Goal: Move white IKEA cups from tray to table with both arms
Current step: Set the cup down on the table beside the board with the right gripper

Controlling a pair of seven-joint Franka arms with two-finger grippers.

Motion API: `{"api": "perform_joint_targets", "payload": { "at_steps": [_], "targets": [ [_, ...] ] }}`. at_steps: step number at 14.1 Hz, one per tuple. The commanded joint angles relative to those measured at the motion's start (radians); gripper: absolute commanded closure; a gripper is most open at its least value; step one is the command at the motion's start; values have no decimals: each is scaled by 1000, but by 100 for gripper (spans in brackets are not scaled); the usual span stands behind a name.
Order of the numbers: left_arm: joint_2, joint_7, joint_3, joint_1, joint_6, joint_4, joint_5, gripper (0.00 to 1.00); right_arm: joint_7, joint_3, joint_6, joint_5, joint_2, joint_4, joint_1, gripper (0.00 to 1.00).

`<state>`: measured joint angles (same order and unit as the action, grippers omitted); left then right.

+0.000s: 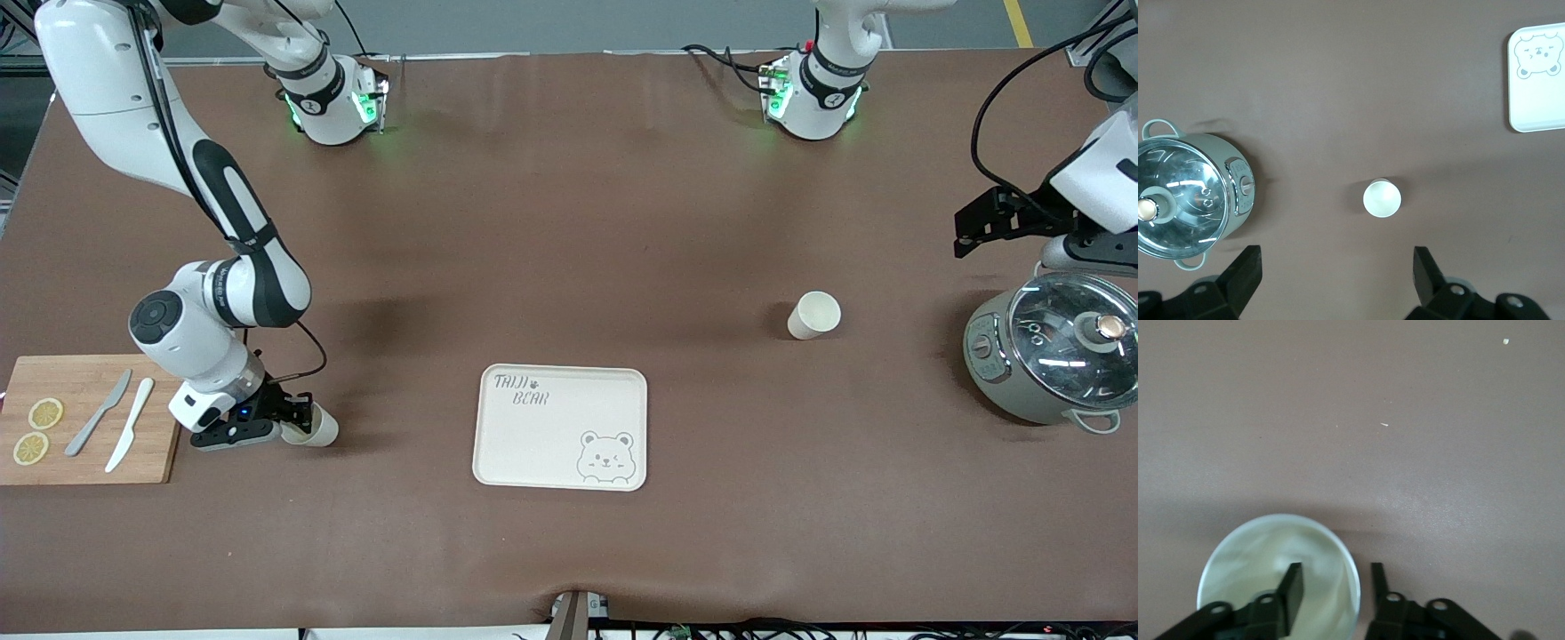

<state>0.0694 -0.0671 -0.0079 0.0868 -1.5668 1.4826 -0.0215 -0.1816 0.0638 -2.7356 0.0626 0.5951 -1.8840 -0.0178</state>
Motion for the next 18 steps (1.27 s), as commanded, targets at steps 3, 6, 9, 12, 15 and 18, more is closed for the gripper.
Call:
{"api": "perform_joint_targets", "payload": {
  "at_steps": [3,6,9,12,15,18],
  "targets": [
    [6,-28,2,8,13,7,-23,0,-25,8,-9,28,-6,-10,-13,0],
    [7,-37,0,8,13,5,-22,0,-25,8,5,26,-17,-12,-13,0],
    [10,-40,0,7,11,4,-17,0,-59,8,71,26,-46,-12,-27,0],
    [12,-40,0,8,11,2,-14,0,-59,8,146,28,-83,-9,-30,0],
    [12,-42,0,4,11,-1,-8,0,-58,7,229,26,-116,8,-37,0],
    [12,-42,2,2,8,-2,-8,0,-55,7,318,26,-141,45,-42,0]
  ]
}}
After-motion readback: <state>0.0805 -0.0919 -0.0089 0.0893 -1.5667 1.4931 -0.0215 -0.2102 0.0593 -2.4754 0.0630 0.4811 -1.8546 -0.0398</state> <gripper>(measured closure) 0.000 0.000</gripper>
